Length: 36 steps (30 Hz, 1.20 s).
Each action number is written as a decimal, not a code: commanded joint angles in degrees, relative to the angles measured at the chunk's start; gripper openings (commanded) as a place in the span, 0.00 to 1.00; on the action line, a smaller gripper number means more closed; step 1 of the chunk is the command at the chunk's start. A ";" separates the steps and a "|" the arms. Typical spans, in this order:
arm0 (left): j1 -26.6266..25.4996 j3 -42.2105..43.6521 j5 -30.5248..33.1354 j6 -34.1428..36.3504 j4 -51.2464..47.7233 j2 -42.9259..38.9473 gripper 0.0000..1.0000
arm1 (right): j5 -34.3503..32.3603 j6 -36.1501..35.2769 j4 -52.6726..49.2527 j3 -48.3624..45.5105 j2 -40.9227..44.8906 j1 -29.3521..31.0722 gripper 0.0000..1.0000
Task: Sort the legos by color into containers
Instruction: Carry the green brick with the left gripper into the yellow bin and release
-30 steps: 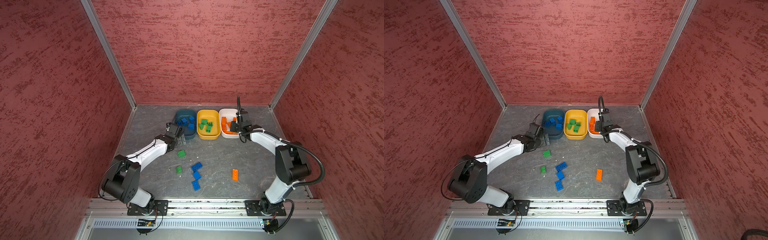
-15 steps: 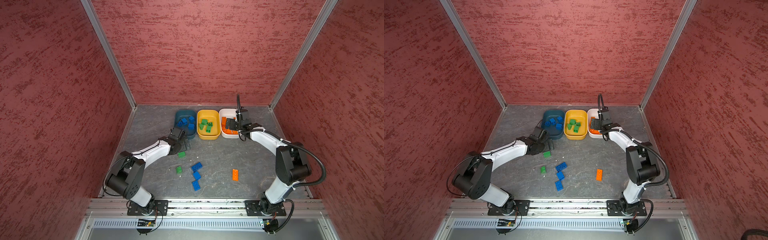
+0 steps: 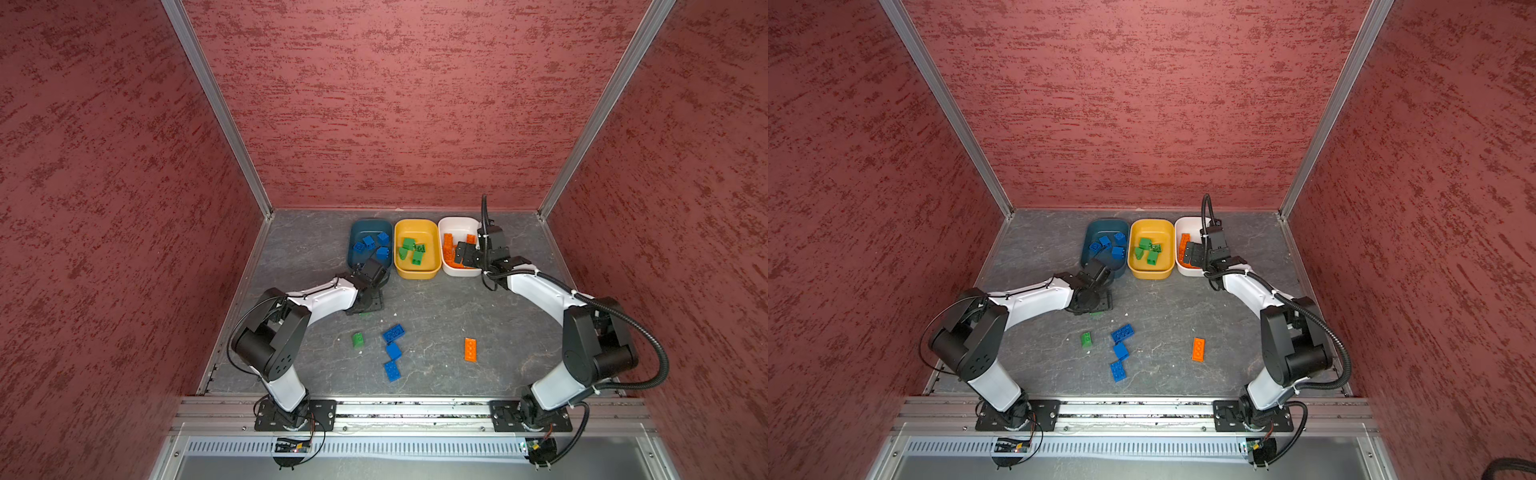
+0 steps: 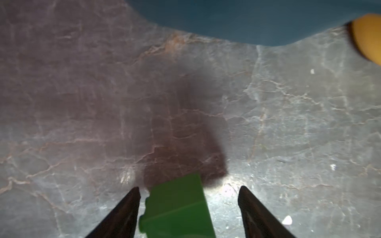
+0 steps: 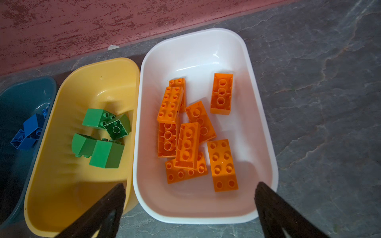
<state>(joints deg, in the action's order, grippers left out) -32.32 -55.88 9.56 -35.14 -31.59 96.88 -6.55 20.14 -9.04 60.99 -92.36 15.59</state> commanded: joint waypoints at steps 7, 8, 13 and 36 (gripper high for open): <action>-1.14 -2.93 2.92 -0.74 -2.67 3.58 0.54 | -0.20 0.60 2.23 -0.39 1.40 0.14 0.99; -1.32 -3.09 2.92 -0.71 -2.76 3.50 0.52 | -0.30 0.60 2.19 -0.51 1.53 0.09 0.99; -1.68 -5.25 3.79 -0.26 -3.42 2.81 0.41 | -0.48 0.69 2.53 -1.38 2.62 0.09 0.99; -3.73 -41.04 2.19 16.11 10.26 22.97 0.34 | -1.42 1.42 7.13 -8.23 11.37 0.09 0.99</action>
<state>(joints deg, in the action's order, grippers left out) -36.32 -92.73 12.60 -22.35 -22.70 115.11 -6.68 21.63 -3.07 53.56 -83.72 15.59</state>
